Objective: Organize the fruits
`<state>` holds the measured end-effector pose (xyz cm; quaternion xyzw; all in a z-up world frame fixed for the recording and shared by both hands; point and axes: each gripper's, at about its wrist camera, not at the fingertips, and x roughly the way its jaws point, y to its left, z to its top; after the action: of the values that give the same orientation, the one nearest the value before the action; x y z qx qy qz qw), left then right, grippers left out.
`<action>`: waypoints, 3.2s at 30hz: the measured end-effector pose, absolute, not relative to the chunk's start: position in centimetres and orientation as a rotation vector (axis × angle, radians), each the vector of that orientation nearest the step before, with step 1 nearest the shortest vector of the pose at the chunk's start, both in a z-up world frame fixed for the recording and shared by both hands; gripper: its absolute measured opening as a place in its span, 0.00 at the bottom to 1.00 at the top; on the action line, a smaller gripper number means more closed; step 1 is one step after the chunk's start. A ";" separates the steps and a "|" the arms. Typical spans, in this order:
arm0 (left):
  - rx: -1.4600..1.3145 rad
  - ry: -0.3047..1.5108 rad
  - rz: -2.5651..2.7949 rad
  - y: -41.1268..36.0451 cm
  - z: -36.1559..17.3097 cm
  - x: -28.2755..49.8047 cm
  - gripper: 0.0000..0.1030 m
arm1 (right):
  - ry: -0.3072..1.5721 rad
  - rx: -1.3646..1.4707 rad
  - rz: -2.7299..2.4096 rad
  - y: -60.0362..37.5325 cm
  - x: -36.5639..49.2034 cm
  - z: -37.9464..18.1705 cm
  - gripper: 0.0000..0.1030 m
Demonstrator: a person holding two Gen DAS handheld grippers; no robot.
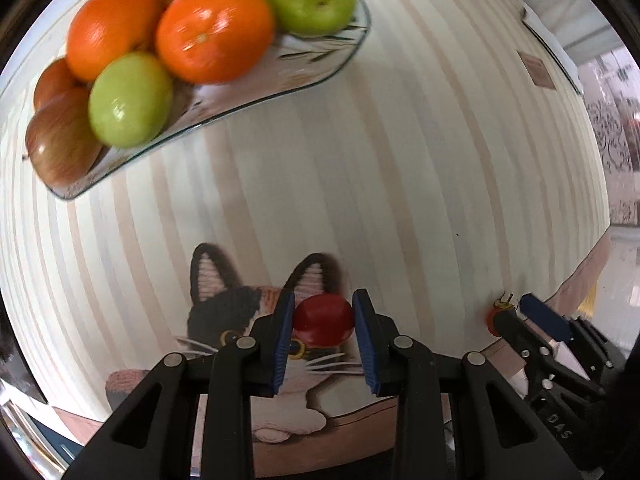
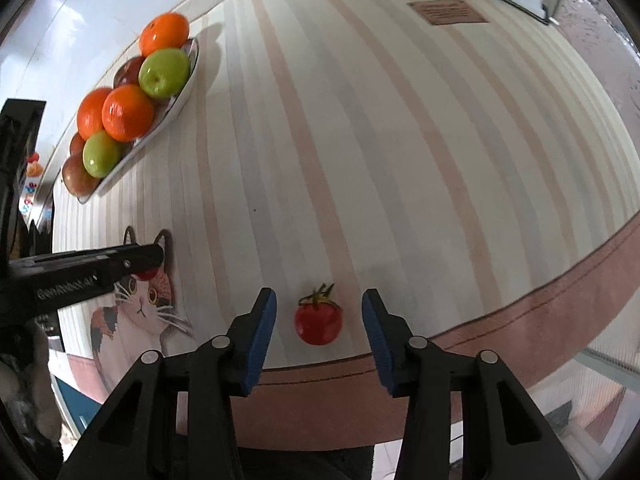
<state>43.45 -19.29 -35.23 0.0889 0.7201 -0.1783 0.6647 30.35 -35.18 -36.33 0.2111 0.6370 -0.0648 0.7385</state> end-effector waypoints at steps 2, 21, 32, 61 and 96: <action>0.156 1.642 -0.401 -18.6 -35.6 42.8 0.26 | 1.411 0.450 -0.139 -34.9 30.7 -36.7 0.42; -0.171 1.545 -0.403 -10.1 -27.8 48.0 0.26 | 1.271 0.476 0.061 -31.4 37.3 -31.3 0.27; -0.266 1.542 -0.299 -7.1 -28.4 56.3 0.26 | 1.199 0.465 0.246 -25.4 48.8 -30.4 0.27; -0.130 1.474 -0.207 -8.2 -28.1 57.4 0.71 | 1.239 0.469 0.154 -27.3 48.8 -32.0 0.81; 0.019 1.048 -0.085 -3.2 -14.7 34.0 0.87 | 0.935 0.175 0.034 -23.0 30.1 -13.6 0.95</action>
<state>34.01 -3.19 -14.74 0.0093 0.5003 -0.0406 0.8649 30.13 -22.98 -13.59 0.0840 0.4502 0.0164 0.8888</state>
